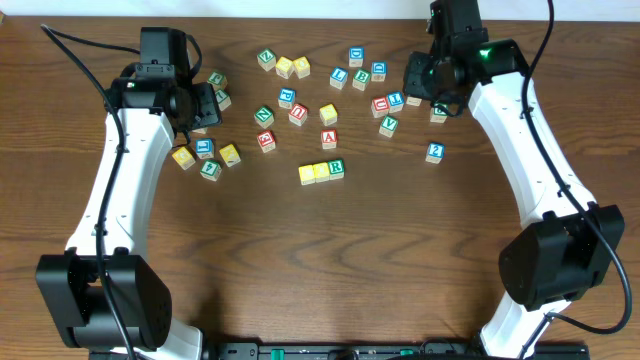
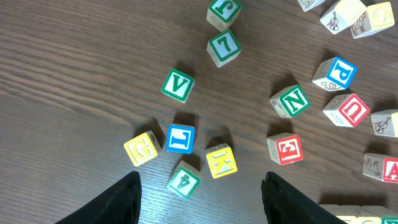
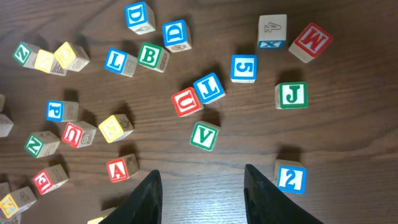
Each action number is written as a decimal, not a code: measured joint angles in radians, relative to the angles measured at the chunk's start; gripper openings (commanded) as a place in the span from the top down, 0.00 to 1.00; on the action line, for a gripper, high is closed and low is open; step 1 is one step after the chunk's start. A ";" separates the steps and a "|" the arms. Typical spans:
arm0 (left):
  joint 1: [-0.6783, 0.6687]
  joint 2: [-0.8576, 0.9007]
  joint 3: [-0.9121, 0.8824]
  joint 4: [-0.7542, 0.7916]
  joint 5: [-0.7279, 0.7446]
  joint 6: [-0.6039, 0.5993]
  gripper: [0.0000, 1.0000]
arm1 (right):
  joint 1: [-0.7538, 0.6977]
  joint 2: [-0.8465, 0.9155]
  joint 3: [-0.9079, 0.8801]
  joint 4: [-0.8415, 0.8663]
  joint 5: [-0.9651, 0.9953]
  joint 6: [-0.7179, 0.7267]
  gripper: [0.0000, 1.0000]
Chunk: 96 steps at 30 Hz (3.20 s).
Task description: Spell out CORL
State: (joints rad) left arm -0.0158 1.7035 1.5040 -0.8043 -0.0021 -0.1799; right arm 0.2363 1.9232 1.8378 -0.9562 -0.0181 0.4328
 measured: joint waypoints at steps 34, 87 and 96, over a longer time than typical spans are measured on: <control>0.000 0.000 0.000 0.027 0.008 -0.033 0.39 | 0.035 0.000 0.000 0.050 -0.060 -0.055 0.57; 0.000 0.256 -0.004 0.006 -0.103 -0.790 0.42 | 0.034 0.000 0.000 -0.020 -0.060 -0.079 0.53; 0.000 0.350 -0.004 0.011 -0.086 -0.850 0.41 | 0.035 0.000 0.000 -0.032 -0.060 -0.079 0.52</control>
State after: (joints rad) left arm -0.0158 2.0533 1.5002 -0.7933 -0.0879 -1.0302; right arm 0.2710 1.9232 1.8378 -0.9878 -0.0784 0.3538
